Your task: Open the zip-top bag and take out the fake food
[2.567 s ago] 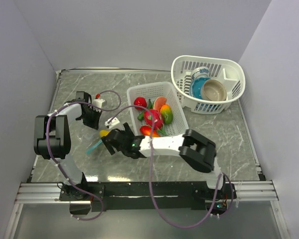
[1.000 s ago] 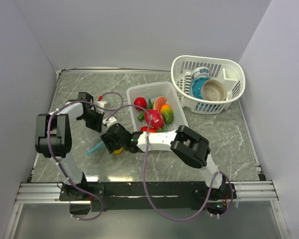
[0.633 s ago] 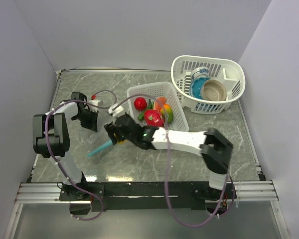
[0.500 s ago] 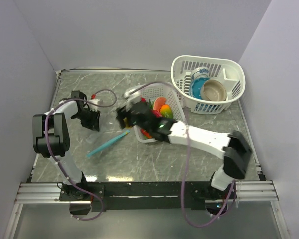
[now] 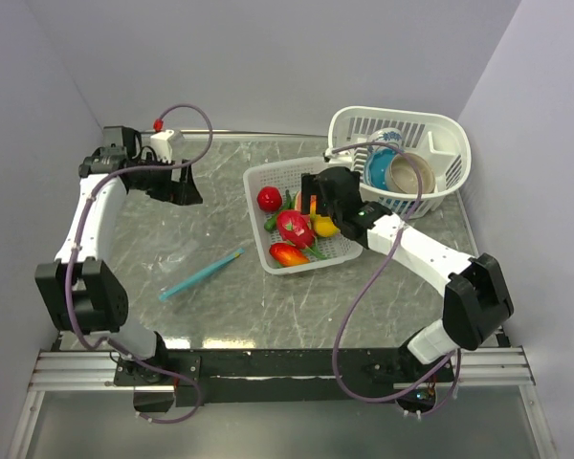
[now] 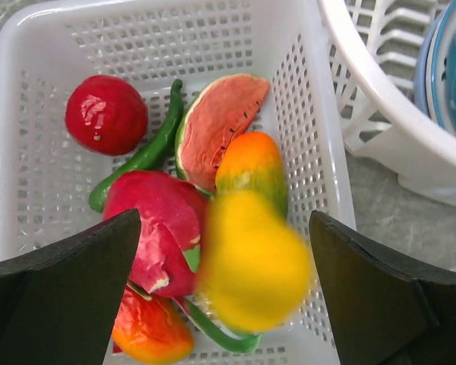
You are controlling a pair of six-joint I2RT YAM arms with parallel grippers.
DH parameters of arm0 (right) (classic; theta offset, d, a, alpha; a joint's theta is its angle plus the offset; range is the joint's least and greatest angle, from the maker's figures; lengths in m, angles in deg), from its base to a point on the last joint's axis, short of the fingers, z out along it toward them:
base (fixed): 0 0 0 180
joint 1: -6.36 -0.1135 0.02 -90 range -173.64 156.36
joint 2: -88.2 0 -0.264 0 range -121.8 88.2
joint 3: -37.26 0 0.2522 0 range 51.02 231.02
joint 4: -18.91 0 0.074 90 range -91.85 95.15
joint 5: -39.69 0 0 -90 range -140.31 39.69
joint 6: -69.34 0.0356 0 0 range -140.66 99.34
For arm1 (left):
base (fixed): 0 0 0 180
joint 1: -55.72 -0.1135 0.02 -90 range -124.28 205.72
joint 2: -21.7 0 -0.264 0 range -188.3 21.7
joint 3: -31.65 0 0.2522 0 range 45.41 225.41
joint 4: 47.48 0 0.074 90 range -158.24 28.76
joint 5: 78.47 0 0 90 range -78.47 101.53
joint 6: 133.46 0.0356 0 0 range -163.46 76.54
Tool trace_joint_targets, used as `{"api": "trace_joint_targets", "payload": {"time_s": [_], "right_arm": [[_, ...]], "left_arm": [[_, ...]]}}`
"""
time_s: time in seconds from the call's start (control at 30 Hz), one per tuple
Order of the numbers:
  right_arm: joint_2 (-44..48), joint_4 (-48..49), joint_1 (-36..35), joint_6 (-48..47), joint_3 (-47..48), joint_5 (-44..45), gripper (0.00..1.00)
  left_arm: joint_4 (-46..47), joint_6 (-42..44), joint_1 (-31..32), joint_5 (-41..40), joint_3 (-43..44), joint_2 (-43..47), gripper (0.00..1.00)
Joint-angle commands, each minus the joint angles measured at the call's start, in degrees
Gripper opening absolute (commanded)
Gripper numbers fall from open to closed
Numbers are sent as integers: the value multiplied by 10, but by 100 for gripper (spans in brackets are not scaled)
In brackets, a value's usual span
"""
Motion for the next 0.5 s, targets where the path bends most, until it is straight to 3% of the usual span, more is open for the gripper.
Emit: {"api": "trace_joint_targets", "payload": {"time_s": [0.0,0.23,0.47], "right_arm": [[22,-32,-1,34,36,-1,100],[57,-119,-4,78,55,35,100],[157,-131,-17,77,-19,80,100]], "left_arm": [[8,-31,6,26,-8,55,97],[28,-29,28,15,-35,81,97],[46,-58,28,-33,-45,68,97]]}}
